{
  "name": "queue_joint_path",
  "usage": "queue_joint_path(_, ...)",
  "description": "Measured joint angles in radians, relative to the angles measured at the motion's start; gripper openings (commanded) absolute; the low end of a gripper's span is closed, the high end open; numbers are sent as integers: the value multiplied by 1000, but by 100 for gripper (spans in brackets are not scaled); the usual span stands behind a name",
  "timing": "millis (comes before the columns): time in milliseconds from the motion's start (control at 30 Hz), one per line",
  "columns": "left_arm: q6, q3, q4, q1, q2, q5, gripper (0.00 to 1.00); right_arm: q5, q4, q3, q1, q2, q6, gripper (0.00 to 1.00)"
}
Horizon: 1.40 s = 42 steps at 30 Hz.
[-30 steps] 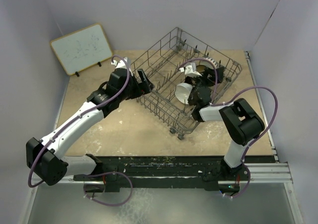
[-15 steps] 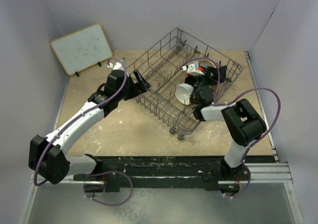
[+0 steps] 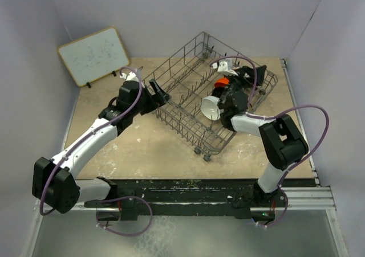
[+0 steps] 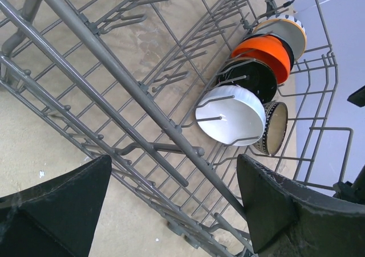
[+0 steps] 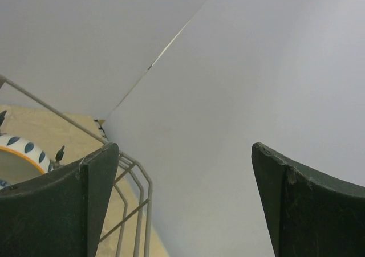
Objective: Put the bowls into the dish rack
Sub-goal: Place the bowl in the dish rack, then pick up the bowl from the dish rack.
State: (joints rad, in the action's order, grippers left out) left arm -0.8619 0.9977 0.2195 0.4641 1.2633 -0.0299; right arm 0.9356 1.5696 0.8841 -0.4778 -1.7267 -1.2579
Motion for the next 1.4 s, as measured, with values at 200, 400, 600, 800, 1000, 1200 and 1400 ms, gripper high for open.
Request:
queue_joint_path(200,5,-11,-12,-15,-12,12,93,45,-2,55,16,4,-8,100)
queue_joint_path(400,57,-6,10,-28,-42,26,97,131,-388,248,20,127,203,96)
queue_joint_path(600,143,18,80,-38,-93,56,98,47,-1289,597,21,264,749,87)
queue_joint_path(800,219,60,150,-38,-136,78,99,-169,-2011,821,21,256,1131,78)
queue_joint_path(1000,271,72,181,-38,-187,96,99,-326,-2416,799,19,180,1364,72)
queue_joint_path(1200,306,72,216,-38,-211,105,100,-465,-2551,754,19,187,1500,70)
queue_joint_path(1400,323,72,221,-38,-235,108,100,-575,-2524,626,18,188,1592,69)
